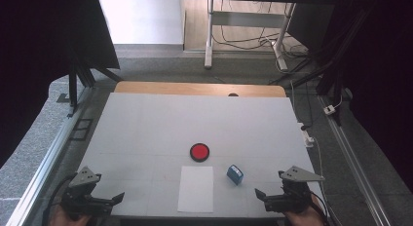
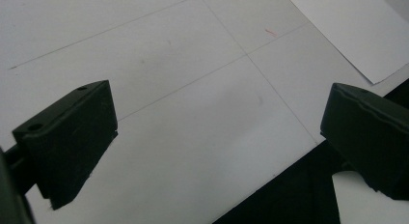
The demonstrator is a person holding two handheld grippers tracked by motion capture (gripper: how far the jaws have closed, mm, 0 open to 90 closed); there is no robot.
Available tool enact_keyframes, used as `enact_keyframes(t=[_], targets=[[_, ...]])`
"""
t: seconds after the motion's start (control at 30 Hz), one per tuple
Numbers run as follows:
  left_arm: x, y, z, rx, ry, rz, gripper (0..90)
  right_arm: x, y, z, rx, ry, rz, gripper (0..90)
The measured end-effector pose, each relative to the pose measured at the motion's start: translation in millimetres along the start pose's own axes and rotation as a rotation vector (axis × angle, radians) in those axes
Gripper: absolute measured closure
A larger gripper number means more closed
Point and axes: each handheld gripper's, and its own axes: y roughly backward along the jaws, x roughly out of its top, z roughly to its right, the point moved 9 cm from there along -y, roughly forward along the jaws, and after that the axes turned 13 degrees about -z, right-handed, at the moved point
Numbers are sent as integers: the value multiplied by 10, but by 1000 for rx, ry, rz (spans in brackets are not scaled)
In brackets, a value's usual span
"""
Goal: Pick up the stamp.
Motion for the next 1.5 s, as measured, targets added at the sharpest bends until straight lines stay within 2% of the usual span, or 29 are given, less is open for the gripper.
enact_keyframes(t=[0.43, 0.67, 0.9, 1.1, 1.3, 1.5], targets=[[-8, 0, 8, -12, -4, -2, 0, 74, -35, -57, 14, 68, 21, 0], [-6, 1, 9, -15, -3, 3, 0, 178, -78, -132, 42, 104, 36, 0], [-6, 4, 6, -21, -2, 3, 0, 216, -146, -177, 48, 130, 18, 0], [-7, 8, 5, -25, 0, 6, 0, 260, -218, -246, 81, 113, -4, 0], [-7, 9, 3, -29, 0, 6, 0, 303, -297, -288, 86, 134, -16, 0], [-8, 9, 4, -31, 0, 6, 0, 332, -423, -304, 75, 163, -56, 0]])
